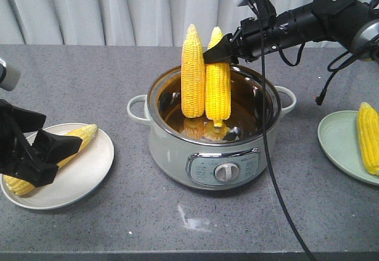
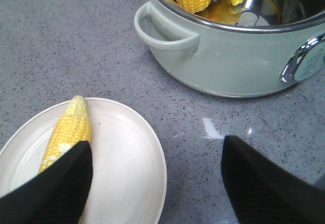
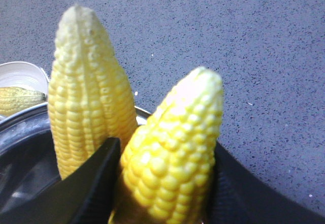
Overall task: Distribute corn equally
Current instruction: 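Lift the grasped cob out of the pot with the right gripper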
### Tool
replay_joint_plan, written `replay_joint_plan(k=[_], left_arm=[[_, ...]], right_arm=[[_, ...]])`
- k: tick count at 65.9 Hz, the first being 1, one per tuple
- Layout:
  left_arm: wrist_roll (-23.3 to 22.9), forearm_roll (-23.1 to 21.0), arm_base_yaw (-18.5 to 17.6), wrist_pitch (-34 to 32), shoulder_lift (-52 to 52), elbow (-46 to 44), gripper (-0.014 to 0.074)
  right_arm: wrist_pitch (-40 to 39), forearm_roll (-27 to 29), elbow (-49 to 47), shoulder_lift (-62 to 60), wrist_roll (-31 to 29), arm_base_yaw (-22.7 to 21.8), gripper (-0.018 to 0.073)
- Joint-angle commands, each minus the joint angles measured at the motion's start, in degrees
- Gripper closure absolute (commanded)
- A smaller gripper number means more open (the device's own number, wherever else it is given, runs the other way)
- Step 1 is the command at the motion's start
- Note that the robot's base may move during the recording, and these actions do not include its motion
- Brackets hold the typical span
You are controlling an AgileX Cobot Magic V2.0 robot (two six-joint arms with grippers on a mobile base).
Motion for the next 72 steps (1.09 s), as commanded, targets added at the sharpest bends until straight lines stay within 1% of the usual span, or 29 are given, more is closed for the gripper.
replay_joint_plan(k=[1,5,13,19,25,31,35,39,44,54,66,72], left_arm=[[-0.16,-1.57,-0.10,-3.06,-0.90,-1.45,0.0080],[-0.16,-1.57,-0.10,-3.06,-0.90,-1.45,0.0080],[-0.16,-1.57,-0.10,-3.06,-0.90,-1.45,0.0080],[-0.16,-1.57,-0.10,-3.06,-0.90,-1.45,0.0080],[-0.16,-1.57,-0.10,-3.06,-0.90,-1.45,0.0080],[-0.16,-1.57,-0.10,-3.06,-0.90,-1.45,0.0080],[-0.16,-1.57,-0.10,-3.06,-0.90,-1.45,0.0080],[-0.16,-1.57,-0.10,-3.06,-0.90,-1.45,0.0080],[-0.16,-1.57,-0.10,-3.06,-0.90,-1.45,0.0080],[-0.16,-1.57,-0.10,-3.06,-0.90,-1.45,0.0080],[-0.16,-1.57,-0.10,-3.06,-0.90,-1.45,0.0080],[-0.16,-1.57,-0.10,-3.06,-0.90,-1.45,0.0080]], right_arm=[[-1.07,2.94,-1.82,-3.40,-1.02,0.03,0.0342],[-0.51,2.88,-1.82,-3.62,-1.02,0.03,0.0354],[-0.23,1.94,-1.82,-4.88,-1.02,0.03,0.0352],[-0.23,-0.27,-1.82,-6.55,-0.38,0.03,0.0352],[-0.23,-3.71,-1.82,-8.57,2.32,0.03,0.0352],[0.03,-7.19,-1.82,-10.72,6.34,0.03,0.0352],[0.17,-8.23,-1.82,-12.35,8.58,0.03,0.0352],[0.72,-8.53,-1.82,-13.69,9.57,0.03,0.0352],[1.86,-8.53,-1.82,-15.54,11.28,0.03,0.0352],[5.13,-7.80,-1.82,-18.60,11.11,0.03,0.0352],[10.61,-2.35,-1.49,-21.73,9.81,0.03,0.0352],[10.52,1.56,2.63,-24.74,8.12,0.03,0.0352]])
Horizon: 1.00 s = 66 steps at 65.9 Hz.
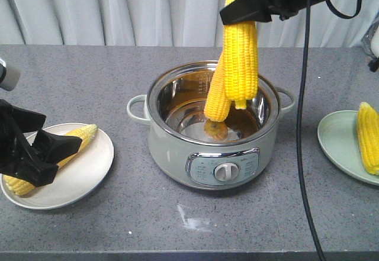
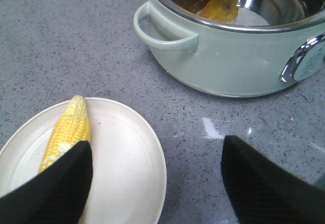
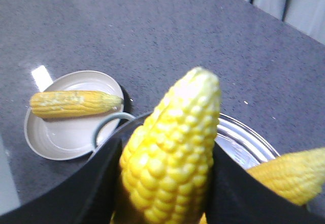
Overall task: Distribute corn equally
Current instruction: 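Lift the grasped cob out of the pot with the right gripper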
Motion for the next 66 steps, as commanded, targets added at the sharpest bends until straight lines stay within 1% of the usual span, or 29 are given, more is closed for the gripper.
replay_joint_plan(k=[1,8,15,31,41,56,66], left_arm=[[-0.16,-1.57,-0.10,-3.08,-0.90,-1.45,0.0080],[-0.16,-1.57,-0.10,-3.08,-0.90,-1.45,0.0080],[-0.16,-1.57,-0.10,-3.08,-0.90,-1.45,0.0080],[-0.16,-1.57,-0.10,-3.08,-0.90,-1.45,0.0080],[-0.16,-1.57,-0.10,-3.08,-0.90,-1.45,0.0080],[-0.16,-1.57,-0.10,-3.08,-0.90,-1.45,0.0080],[-0.16,-1.57,-0.10,-3.08,-0.90,-1.45,0.0080]], right_arm=[[-0.33,7.15,2.63,-6.05,-2.55,0.03,0.0352],[-4.23,9.58,11.39,-10.91,-5.53,0.03,0.0352],[-8.11,9.44,19.69,-16.28,-6.92,0.03,0.0352],[-14.56,7.59,34.98,-28.45,-7.02,0.03,0.0352],[-15.69,6.29,41.87,-35.25,-6.95,0.03,0.0352],[-17.54,6.23,51.94,-45.31,-7.01,0.03,0.0352],[-18.50,6.08,56.85,-51.05,-7.01,0.03,0.0352]])
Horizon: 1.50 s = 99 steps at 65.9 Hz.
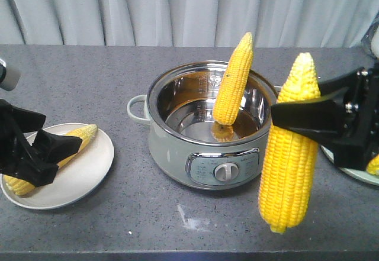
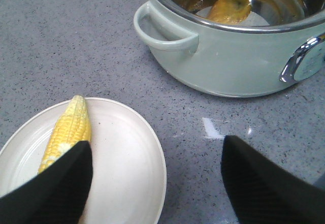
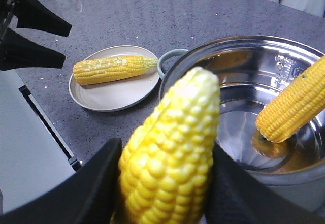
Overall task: Distribute corn equally
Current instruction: 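Lift the grasped cob out of the pot with the right gripper, then move the left gripper over the pot to the last upright cob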
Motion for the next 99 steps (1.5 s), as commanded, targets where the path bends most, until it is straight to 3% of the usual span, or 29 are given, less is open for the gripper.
replay_joint_plan(k=[1,36,47,53,67,77,99], left_arm=[[-0.16,-1.57,-0.10,-3.08,-0.90,-1.45,0.0080],[-0.16,-1.83,-0.10,-4.18,-0.85,-1.45,0.0080],[0.10,-6.79,-0.10,-8.98,-0.25,-1.50,0.0080],[4.92,-9.01,-0.10,-9.35,0.75,-2.65,0.0080],[20.08,-19.87,-0.24,-5.57,5.23,-8.25,0.0080],[23.45,-20.07,-4.55,-6.54,8.57,-12.34,0.0080],[23.20,-15.06,-15.51,-9.69,17.64,-21.53,0.0079]], right_arm=[[-2.79,2.53,1.26,-4.07,-0.50,0.03,0.0352],[-3.00,2.91,4.41,-12.18,-0.50,0.03,0.0352],[-3.00,2.91,4.41,-12.18,-0.50,0.03,0.0352],[-3.00,2.91,4.41,-12.18,-0.50,0.03,0.0352],[-2.93,2.91,4.41,-12.18,-0.50,0.03,0.0352],[-2.93,2.91,4.41,-12.18,-0.45,0.03,0.0352],[-2.93,2.91,4.41,-12.18,-0.45,0.03,0.0352]])
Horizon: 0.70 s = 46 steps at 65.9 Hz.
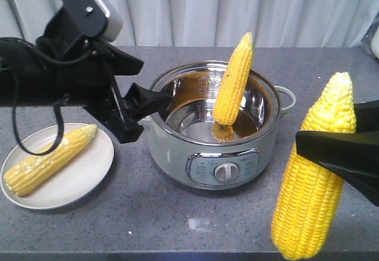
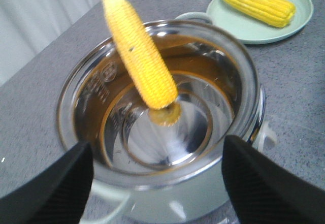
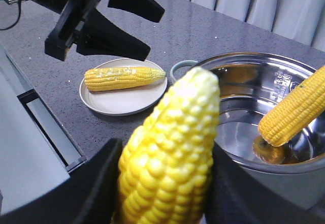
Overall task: Distribute corn equally
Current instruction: 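Move the left gripper over the pot to the last upright cob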
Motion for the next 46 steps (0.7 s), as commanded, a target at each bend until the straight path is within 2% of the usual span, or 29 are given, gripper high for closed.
replay_joint_plan(k=[1,9,15,18,26,30,35,41,46], left_arm=[[-0.18,-0.43,-2.92,-3.99,1.32,-4.34,0.0079],[-2.45,2.95,-6.42,-5.42,5.58,-7.96,0.0079],[-8.41,7.64,-8.24,-5.27,8.76,-11.55,0.0079],[-11.88,10.90,-8.95,-4.91,10.79,-13.23,0.0078],[-24.98,20.54,-10.02,-1.62,15.76,-19.47,0.0048],[-32.37,23.90,-10.02,1.00,18.27,-22.71,0.0026],[-39.04,28.08,-10.02,4.97,21.73,-27.23,0.0006],[-42.88,30.38,-10.02,9.18,25.35,-31.89,-0.0004],[-43.29,30.40,-10.02,10.94,28.16,-35.38,-0.0004]], right_arm=[[-2.28,2.85,-1.41,-0.24,-0.45,0.03,0.0352],[-2.28,2.85,-1.41,-0.24,-0.45,0.03,0.0352],[-2.28,2.85,-1.41,-0.24,-0.45,0.03,0.0352],[-2.28,2.85,-1.41,-0.24,-0.45,0.03,0.0352],[-2.28,2.85,-1.41,-0.24,-0.45,0.03,0.0352],[-2.28,2.85,-1.41,-0.24,-0.45,0.03,0.0352],[-2.28,2.85,-1.41,-0.24,-0.45,0.03,0.0352],[-2.28,2.85,-1.41,-0.24,-0.45,0.03,0.0352],[-2.28,2.85,-1.41,-0.24,-0.45,0.03,0.0352]])
